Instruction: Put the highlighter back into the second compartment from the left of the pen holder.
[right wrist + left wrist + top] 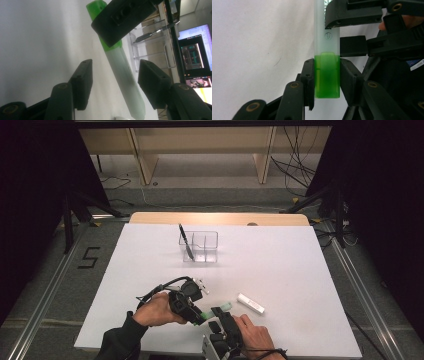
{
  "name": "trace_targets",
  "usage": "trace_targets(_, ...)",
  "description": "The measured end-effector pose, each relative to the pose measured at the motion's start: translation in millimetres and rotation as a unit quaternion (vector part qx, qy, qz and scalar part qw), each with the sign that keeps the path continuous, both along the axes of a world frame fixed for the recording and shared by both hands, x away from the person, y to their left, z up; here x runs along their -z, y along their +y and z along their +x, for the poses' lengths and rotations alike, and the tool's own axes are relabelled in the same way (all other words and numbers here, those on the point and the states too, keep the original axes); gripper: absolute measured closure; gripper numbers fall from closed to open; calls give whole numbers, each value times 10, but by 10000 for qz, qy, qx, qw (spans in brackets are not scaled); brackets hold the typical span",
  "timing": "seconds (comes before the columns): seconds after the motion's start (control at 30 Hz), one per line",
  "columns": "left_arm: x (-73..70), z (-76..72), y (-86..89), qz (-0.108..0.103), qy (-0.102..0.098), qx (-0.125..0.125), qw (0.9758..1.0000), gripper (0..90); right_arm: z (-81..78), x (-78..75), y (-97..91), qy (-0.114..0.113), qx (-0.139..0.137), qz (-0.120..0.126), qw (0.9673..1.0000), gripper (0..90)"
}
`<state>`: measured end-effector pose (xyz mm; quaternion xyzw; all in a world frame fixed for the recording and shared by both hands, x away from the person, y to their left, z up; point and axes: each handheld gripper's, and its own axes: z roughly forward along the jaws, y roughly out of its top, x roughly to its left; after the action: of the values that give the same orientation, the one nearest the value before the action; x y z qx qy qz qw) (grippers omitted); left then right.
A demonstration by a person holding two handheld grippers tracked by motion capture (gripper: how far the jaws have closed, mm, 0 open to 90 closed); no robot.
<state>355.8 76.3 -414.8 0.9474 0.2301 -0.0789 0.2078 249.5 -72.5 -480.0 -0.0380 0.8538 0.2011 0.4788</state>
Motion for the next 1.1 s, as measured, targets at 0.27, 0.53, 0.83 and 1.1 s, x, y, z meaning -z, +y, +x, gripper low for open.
trace_targets(0.27,12,-12,-27,39,39,76,10000,666,-21,39,31,-245,-57,-140,9996,531)
trace_targets(0.53,19,-21,-51,30,89,127,9999,666,-43,90,59,-400,-115,-373,9984,584)
trace_targets(0.83,22,-25,-60,35,151,172,9997,666,-62,141,72,-598,-115,-538,9967,639)
trace_targets(1.1,54,-22,-79,78,208,176,9996,666,-56,181,71,-796,-201,-647,9945,707)
